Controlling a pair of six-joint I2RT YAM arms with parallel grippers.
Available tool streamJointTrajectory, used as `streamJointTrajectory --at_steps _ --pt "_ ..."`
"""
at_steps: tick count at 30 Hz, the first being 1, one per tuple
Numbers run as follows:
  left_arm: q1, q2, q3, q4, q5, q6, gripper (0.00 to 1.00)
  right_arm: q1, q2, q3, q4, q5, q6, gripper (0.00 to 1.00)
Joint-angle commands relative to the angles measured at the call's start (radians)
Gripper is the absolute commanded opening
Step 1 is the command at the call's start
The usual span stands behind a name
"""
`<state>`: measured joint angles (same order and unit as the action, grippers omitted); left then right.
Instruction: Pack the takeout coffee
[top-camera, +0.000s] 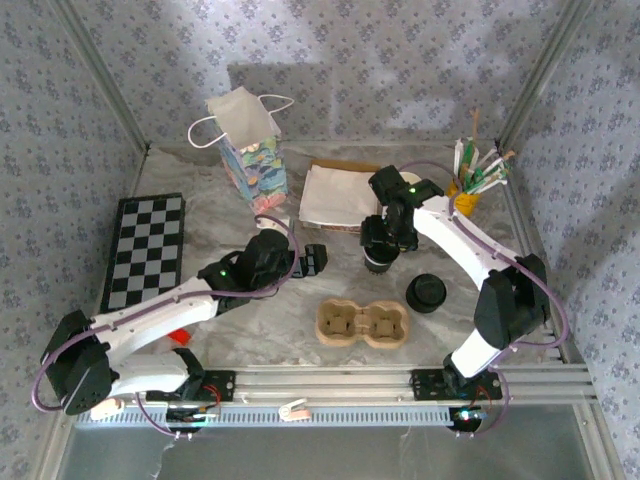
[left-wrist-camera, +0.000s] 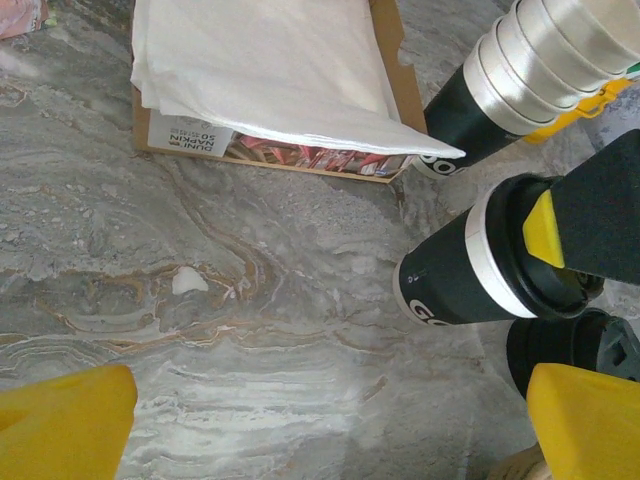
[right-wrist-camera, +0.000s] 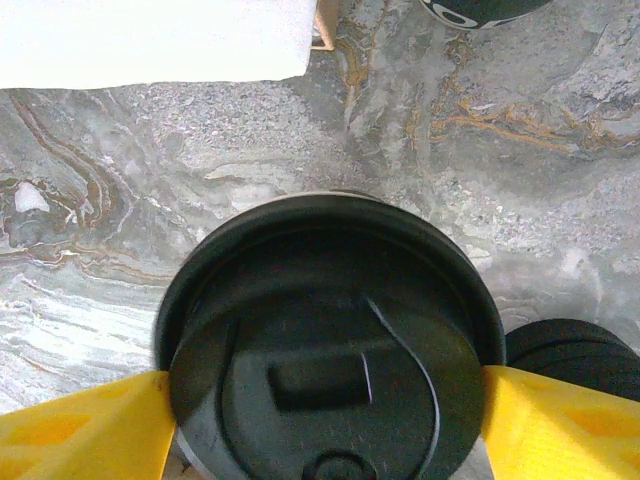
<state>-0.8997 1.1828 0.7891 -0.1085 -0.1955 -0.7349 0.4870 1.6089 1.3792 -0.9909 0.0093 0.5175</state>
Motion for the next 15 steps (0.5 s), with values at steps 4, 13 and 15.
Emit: streamJointTrajectory --at_steps 4,13,15 --pt "-0.007 0.003 0.034 0.003 -0.007 -0.004 1.00 -0.001 -0.003 0.029 -0.017 -0.019 -0.028 0.85" --pt "-0.007 0.016 0.050 0.013 0.019 -0.014 1.00 -0.011 -0.074 0.022 -0.026 -0.045 -0.051 0.94" --pt "-0.007 0.036 0.066 0.024 0.040 -0.027 0.98 -0.025 -0.113 0.003 -0.010 -0.092 -0.072 0.94"
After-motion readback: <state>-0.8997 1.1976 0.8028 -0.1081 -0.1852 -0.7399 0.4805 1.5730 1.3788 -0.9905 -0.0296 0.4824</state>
